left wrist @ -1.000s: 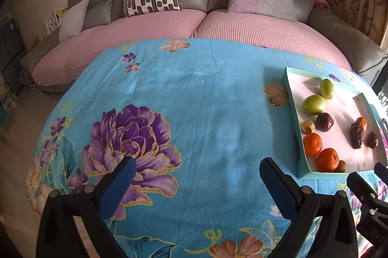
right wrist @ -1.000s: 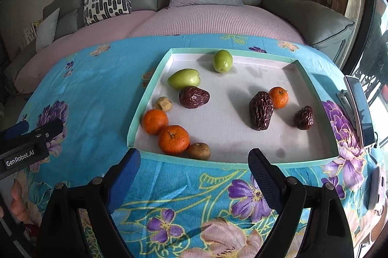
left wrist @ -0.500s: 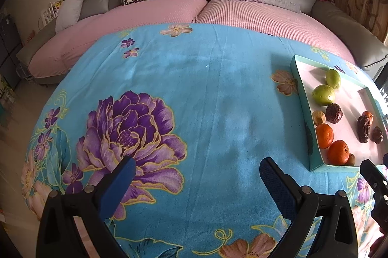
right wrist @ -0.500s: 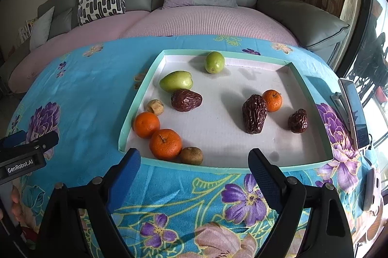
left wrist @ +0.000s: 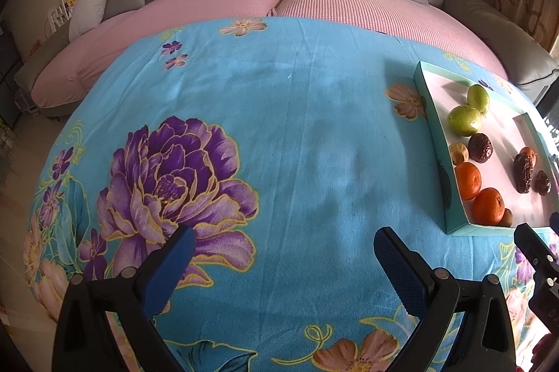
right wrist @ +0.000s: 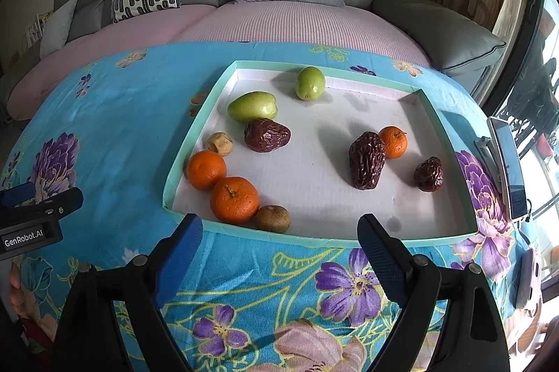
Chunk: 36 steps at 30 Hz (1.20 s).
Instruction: Organize fruits
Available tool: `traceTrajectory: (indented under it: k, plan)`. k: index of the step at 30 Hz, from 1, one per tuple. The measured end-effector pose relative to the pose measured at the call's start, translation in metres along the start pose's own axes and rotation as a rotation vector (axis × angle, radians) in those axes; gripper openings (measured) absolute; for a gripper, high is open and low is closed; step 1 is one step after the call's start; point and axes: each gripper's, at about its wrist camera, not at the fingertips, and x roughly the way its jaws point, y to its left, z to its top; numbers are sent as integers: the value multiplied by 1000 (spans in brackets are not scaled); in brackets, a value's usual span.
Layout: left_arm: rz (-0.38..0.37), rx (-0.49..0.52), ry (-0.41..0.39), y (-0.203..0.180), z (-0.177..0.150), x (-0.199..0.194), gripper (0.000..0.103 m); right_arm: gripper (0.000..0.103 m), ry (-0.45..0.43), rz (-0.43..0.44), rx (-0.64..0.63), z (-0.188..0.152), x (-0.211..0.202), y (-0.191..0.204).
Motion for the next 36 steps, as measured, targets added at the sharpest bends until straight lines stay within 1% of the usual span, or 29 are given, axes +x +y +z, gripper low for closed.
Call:
traceTrajectory:
  k: [36]
  plan:
    - [6,12,23,-1,-3,5,103,91,21,-12,0,-2,4,-1]
